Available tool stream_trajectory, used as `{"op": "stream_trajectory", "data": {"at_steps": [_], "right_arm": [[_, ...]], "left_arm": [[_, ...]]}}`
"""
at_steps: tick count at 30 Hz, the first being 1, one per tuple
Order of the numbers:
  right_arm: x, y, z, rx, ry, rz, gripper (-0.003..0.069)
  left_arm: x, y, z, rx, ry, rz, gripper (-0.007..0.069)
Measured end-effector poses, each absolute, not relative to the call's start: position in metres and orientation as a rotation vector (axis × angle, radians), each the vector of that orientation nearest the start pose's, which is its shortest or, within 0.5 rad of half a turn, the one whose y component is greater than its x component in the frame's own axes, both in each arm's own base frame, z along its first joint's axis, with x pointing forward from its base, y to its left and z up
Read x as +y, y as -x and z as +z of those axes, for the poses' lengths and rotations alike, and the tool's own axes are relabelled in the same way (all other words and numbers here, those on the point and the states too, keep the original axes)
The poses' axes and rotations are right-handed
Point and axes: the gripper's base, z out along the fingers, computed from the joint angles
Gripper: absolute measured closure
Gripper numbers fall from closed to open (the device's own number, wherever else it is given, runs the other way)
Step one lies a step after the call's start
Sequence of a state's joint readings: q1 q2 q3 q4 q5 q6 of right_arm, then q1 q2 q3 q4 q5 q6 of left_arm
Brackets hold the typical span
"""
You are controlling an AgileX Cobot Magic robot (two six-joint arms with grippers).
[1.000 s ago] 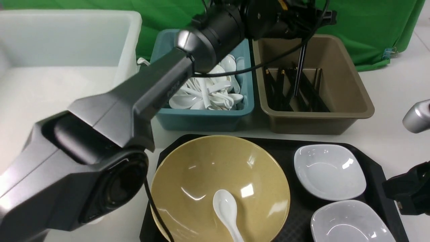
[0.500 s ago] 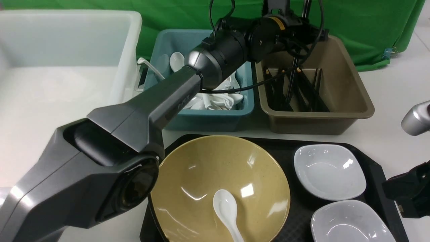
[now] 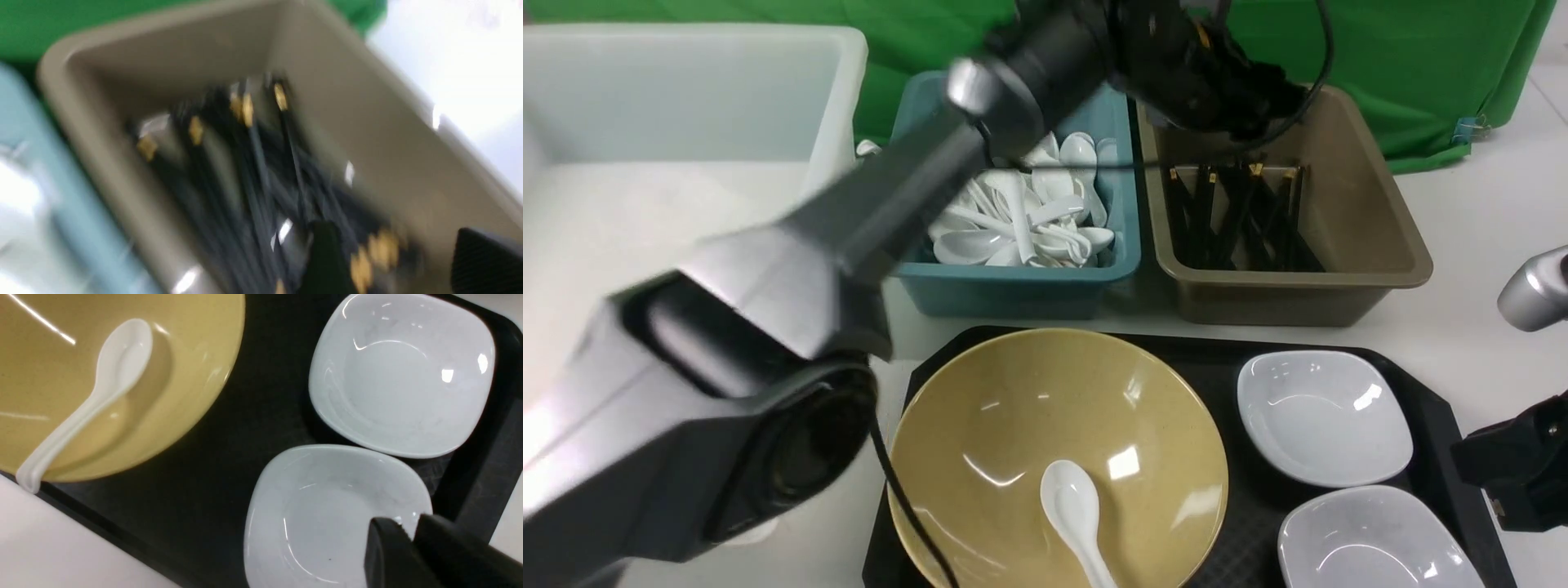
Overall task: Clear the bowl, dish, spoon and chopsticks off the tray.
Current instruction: Use the left arm to put the chopsticks into the small storage box on the right, then use the left arm to grab the soup spoon in the middle
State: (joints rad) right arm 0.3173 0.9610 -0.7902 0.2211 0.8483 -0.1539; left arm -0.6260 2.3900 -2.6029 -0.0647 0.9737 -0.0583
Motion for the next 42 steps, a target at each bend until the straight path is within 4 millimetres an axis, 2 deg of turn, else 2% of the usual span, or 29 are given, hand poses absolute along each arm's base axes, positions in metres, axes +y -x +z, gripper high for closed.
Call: {"op": "stream_trajectory", "data": {"at_steps": [1,3,6,8,9,11,13,18,19,20,22,24,27,28,30,31,32,34,37,42], "right_arm": [[0.069,-0.163,0.306,2.458,0.477,0.334,0.0566],[0.069,-0.162,0.306,2.458,0.481,0.333,0.0566],[0.069,-0.162,0.306,2.462,0.484,0.333,0.0566],[0.069,-0.161,0.305,2.475,0.489,0.333,0.0566],[0.069,-0.161,0.305,2.476,0.49,0.333,0.0566],[0.069,-0.159,0.304,2.494,0.499,0.333,0.0566],[0.069,-0.159,0.304,2.498,0.502,0.333,0.0566],[0.069,-0.159,0.304,2.497,0.501,0.333,0.0565],[0.069,-0.159,0.304,2.497,0.501,0.333,0.0565],[0.069,-0.159,0.304,2.497,0.501,0.333,0.0565],[0.069,-0.159,0.304,2.497,0.501,0.333,0.0565],[0.069,-0.159,0.304,2.497,0.501,0.333,0.0565],[0.069,-0.159,0.304,2.494,0.504,0.332,0.0565],[0.069,-0.159,0.304,2.492,0.505,0.332,0.0564],[0.069,-0.16,0.304,2.489,0.504,0.331,0.0564],[0.069,-0.16,0.305,2.487,0.505,0.331,0.0564],[0.069,-0.16,0.305,2.485,0.506,0.33,0.0564],[0.069,-0.16,0.305,2.485,0.505,0.33,0.0561],[0.069,-0.16,0.305,2.481,0.505,0.33,0.0557],[0.069,-0.161,0.305,2.475,0.503,0.329,0.0555]], "left_arm": [[-0.306,-0.418,0.347,2.234,-0.698,-0.37,0.0435],[-0.294,-0.404,0.371,2.227,-0.755,-0.322,0.0546],[-0.284,-0.389,0.391,2.221,-0.778,-0.326,0.0616],[-0.279,-0.375,0.398,2.273,-0.751,-0.394,0.0633],[-0.279,-0.373,0.394,2.294,-0.752,-0.405,0.0634],[-0.27,-0.35,0.385,2.44,-0.692,-0.483,0.0638],[-0.263,-0.337,0.365,2.565,-0.647,-0.486,0.0638],[-0.238,-0.294,0.299,2.916,-0.551,-0.407,0.0631],[-0.237,-0.293,0.297,2.927,-0.546,-0.404,0.0628],[-0.233,-0.287,0.281,2.994,-0.535,-0.378,0.061],[-0.231,-0.282,0.266,3.056,-0.527,-0.367,0.0571],[-0.232,-0.28,0.26,3.082,-0.516,-0.39,0.0523],[-0.238,-0.282,0.257,3.067,-0.474,-0.468,0.0368],[-0.239,-0.283,0.256,3.062,-0.465,-0.479,0.0339],[-0.243,-0.286,0.247,3.082,-0.435,-0.489,0.0225],[-0.243,-0.286,0.245,3.09,-0.433,-0.488,0.0216],[-0.245,-0.287,0.236,3.137,-0.424,-0.485,0.016],[-0.248,-0.287,0.224,3.202,-0.413,-0.486,0.0096],[-0.253,-0.288,0.206,3.273,-0.365,-0.501,0.0054],[-0.255,-0.291,0.191,3.329,-0.27,-0.469,0.0082]]}}
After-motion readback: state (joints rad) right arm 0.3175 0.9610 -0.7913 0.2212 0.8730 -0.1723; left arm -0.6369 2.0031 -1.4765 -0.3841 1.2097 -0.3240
